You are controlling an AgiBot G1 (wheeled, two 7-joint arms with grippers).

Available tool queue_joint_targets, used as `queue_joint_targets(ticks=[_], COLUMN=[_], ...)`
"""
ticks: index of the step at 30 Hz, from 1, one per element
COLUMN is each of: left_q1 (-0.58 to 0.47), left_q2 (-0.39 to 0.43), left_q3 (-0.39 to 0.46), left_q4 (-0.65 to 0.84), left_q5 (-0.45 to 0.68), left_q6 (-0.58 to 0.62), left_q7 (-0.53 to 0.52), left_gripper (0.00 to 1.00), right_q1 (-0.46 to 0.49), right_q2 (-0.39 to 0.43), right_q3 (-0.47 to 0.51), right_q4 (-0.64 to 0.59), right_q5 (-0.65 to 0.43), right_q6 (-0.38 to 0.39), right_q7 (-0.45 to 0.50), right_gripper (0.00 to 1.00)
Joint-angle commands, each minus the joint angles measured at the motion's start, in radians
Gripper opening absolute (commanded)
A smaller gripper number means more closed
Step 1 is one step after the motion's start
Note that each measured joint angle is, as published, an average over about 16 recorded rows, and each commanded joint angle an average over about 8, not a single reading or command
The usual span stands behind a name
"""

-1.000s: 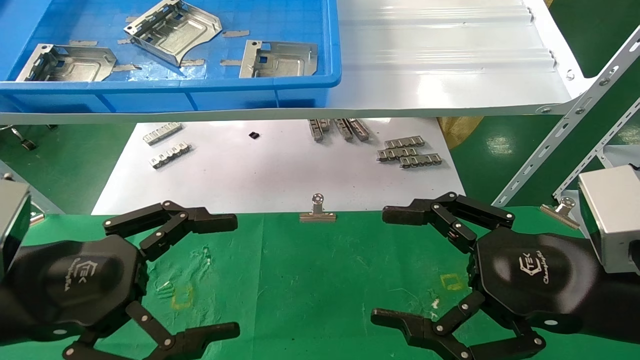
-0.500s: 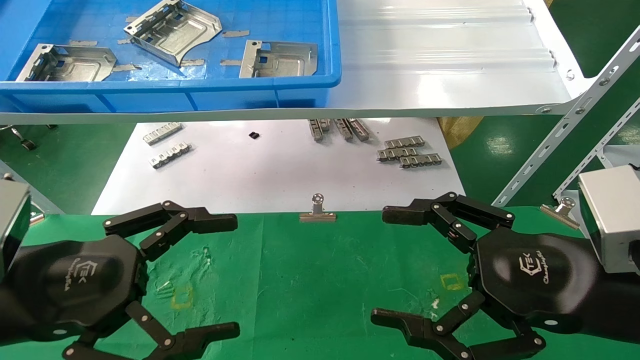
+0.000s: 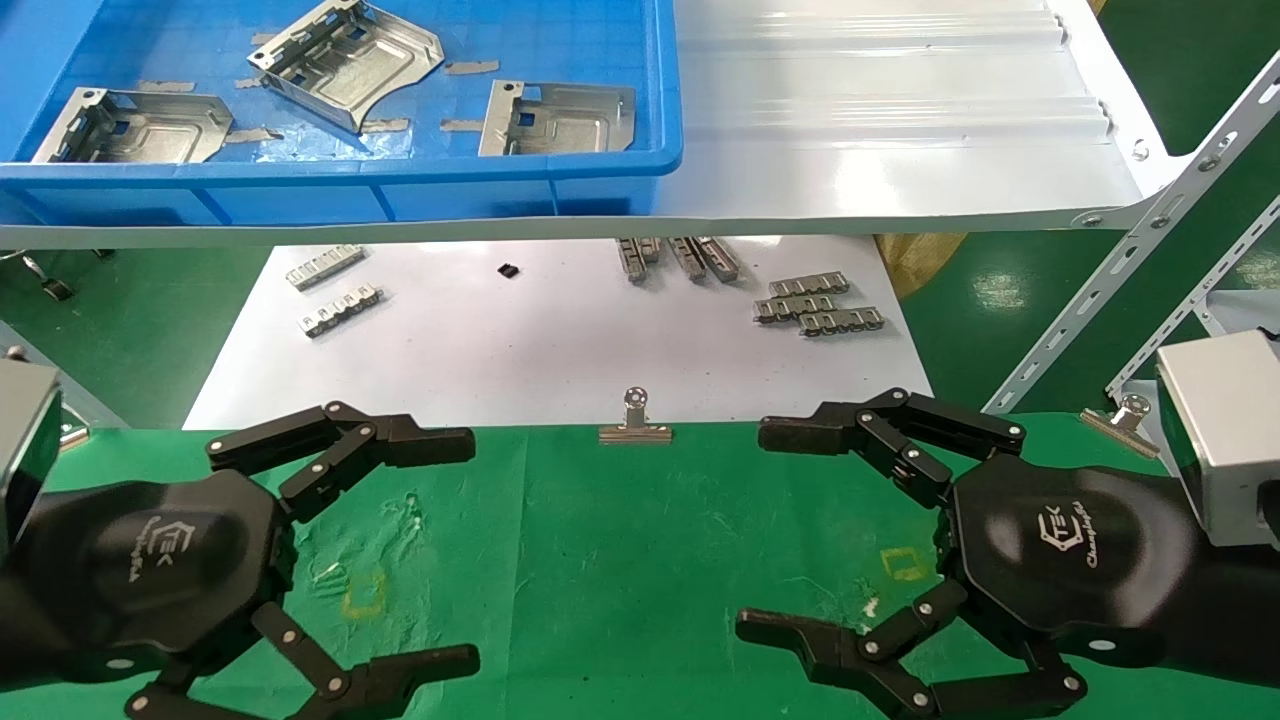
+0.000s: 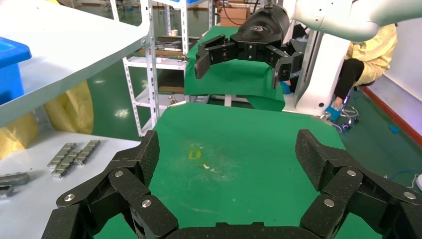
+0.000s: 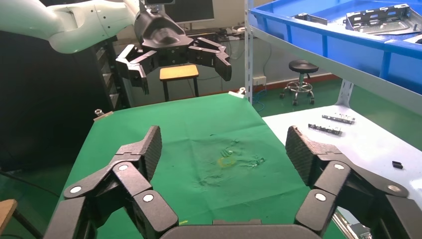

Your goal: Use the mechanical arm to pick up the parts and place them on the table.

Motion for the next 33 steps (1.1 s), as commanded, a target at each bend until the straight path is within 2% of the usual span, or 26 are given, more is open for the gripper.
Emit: queue_joint_targets(ticks=[1,14,19,22,26,33], left_q1=[0.000,-0.002,-0.053,-0.135,-0.299,-0.632], left_q2=[0.000,0.001,0.018,0.048,0.115,0.283], left_q3=[0.000,0.000,-0.002,0.005,0.040,0.144], left_q4=[0.000,-0.001,0.004,0.035,0.143,0.510], left_q5=[0.000,0.001,0.023,0.060,0.154,0.396], left_q6=[0.000,-0.001,-0.026,-0.055,-0.094,-0.179], left_q7=[0.000,0.001,0.005,0.000,-0.006,0.048], left_gripper=[1.00,1.00,1.00,1.00,1.00,1.00], right_q1=[0.000,0.000,0.000,0.000,0.000,0.000], right_q2=[0.000,0.000,0.000,0.000,0.000,0.000], right_q3=[0.000,0.000,0.000,0.000,0.000,0.000], right_q4=[0.000,0.000,0.000,0.000,0.000,0.000], right_q5=[0.000,0.000,0.000,0.000,0.000,0.000], right_q6=[0.000,0.000,0.000,0.000,0.000,0.000], right_q7=[0.000,0.000,0.000,0.000,0.000,0.000], right_gripper=[0.00,0.00,0.00,0.00,0.00,0.00])
